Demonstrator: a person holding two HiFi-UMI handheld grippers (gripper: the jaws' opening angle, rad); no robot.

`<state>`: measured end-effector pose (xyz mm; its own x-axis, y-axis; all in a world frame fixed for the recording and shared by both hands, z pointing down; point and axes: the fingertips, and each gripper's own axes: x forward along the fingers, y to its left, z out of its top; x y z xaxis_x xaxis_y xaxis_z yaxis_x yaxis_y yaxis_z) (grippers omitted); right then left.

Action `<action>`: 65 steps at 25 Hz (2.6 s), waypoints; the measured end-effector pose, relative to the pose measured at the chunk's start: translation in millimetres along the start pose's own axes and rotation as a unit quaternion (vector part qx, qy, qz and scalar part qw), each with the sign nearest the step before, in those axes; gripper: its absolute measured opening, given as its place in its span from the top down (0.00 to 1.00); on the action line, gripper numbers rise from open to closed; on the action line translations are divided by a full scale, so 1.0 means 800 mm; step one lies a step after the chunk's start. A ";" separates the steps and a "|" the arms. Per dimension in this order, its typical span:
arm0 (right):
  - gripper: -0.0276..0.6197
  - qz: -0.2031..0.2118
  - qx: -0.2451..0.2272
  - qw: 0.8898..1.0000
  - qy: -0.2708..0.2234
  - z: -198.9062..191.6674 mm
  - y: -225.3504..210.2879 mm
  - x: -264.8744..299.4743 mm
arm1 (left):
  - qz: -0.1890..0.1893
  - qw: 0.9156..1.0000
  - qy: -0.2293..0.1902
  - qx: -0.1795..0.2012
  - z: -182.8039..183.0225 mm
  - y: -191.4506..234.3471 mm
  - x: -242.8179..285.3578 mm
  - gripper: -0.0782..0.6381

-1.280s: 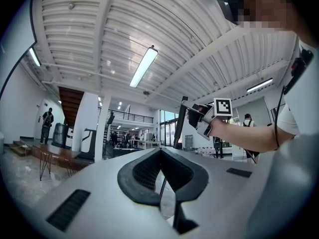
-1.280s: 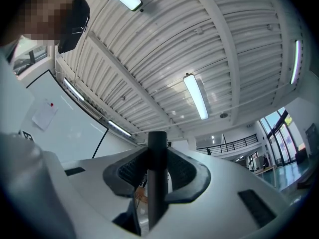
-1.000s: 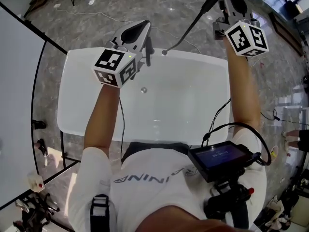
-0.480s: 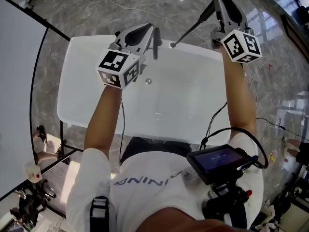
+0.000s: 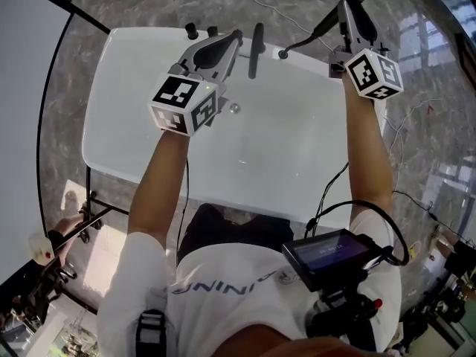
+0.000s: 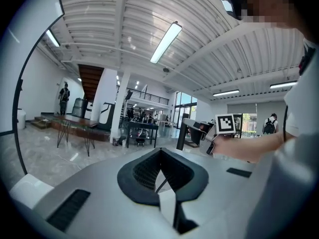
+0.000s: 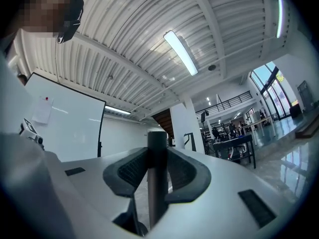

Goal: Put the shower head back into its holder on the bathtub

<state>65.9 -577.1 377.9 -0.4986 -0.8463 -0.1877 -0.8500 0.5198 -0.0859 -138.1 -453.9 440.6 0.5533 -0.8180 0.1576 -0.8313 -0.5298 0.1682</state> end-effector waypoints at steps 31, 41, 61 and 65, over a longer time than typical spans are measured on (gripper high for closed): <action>0.77 -0.025 0.008 0.991 0.134 -0.398 -0.064 0.059 | 0.086 0.991 0.059 -0.086 -0.246 0.116 -0.020 0.87; 0.77 -0.039 0.004 0.987 0.154 -0.458 -0.075 0.059 | 0.093 0.988 0.072 -0.102 -0.295 0.136 -0.021 0.87; 0.77 -0.062 -0.014 0.987 0.146 -0.497 -0.073 0.021 | 0.075 0.986 0.092 -0.117 -0.331 0.125 -0.016 0.87; 0.77 -0.065 -0.001 0.987 0.150 -0.500 -0.073 0.023 | 0.075 0.986 0.092 -0.119 -0.335 0.126 -0.018 0.87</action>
<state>38.7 -669.7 771.1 -0.4130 -0.9023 0.1233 -0.9102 0.4046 -0.0881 -215.3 -435.4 715.7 0.4436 -0.8171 0.3683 -0.8803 -0.3200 0.3502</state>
